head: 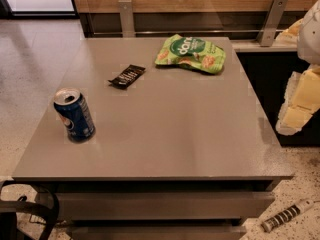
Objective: Pick pepsi can
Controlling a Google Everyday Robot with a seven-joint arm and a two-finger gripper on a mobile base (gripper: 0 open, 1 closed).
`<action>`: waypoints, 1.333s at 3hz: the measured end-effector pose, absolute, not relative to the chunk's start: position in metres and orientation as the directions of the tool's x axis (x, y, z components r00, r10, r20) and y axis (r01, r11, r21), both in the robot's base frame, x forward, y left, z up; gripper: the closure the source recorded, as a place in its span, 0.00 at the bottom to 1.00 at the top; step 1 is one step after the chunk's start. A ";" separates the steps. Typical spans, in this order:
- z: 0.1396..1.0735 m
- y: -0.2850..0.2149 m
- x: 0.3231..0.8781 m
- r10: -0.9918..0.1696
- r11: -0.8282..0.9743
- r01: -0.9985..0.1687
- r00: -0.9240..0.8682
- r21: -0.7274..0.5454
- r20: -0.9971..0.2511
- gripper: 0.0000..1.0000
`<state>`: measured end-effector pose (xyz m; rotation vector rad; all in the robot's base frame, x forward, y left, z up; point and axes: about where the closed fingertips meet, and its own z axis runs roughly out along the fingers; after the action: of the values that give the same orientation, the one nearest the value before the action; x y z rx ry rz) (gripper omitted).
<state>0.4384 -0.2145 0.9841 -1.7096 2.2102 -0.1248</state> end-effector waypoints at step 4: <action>0.918 -0.095 0.484 -0.690 0.269 -0.950 -0.074 -0.161 -0.720 0.00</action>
Offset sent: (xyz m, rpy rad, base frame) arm 0.0512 0.0855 -0.0218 0.4360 -0.0245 0.1560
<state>0.4844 -0.0953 0.9176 -1.4873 1.8309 0.4635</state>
